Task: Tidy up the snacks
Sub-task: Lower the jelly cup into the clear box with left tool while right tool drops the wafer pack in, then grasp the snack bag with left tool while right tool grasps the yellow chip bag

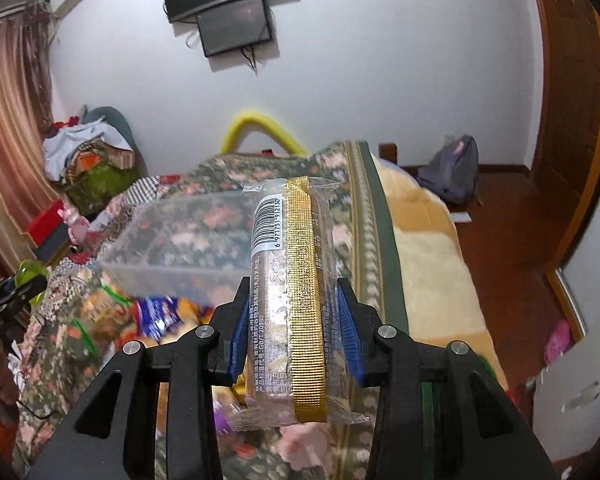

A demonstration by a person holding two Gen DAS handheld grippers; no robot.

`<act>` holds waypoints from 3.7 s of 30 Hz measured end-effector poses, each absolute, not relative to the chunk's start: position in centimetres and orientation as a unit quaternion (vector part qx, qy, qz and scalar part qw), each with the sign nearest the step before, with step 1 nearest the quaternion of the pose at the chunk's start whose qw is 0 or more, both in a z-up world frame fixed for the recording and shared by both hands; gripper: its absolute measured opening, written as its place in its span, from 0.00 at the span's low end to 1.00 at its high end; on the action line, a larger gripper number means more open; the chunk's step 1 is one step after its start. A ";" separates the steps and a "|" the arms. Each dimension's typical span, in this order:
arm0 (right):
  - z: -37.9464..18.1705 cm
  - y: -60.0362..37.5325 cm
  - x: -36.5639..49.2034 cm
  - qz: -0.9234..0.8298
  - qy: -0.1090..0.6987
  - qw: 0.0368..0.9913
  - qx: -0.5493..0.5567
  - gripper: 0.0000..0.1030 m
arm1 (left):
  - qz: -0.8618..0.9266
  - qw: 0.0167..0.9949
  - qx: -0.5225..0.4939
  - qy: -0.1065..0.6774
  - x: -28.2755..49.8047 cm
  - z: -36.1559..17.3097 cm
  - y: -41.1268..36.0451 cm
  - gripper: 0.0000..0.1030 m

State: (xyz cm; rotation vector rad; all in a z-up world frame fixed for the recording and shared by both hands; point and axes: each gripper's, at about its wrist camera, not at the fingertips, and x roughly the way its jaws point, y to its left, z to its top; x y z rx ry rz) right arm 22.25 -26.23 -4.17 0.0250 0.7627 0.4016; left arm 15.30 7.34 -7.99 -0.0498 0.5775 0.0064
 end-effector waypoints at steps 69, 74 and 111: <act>-3.8 -18.5 26.2 0.267 0.374 0.886 -0.069 0.55 | 0.006 0.939 -0.030 0.342 23.5 -6.2 11.2 0.70; -5.1 -19.6 24.9 0.256 0.382 0.886 -0.065 0.60 | 0.013 0.929 -0.021 0.370 21.0 -8.4 12.5 0.71; -14.4 -21.0 22.3 0.256 0.475 0.842 -0.030 0.26 | -0.023 0.875 -0.070 0.478 21.6 -21.4 10.8 0.63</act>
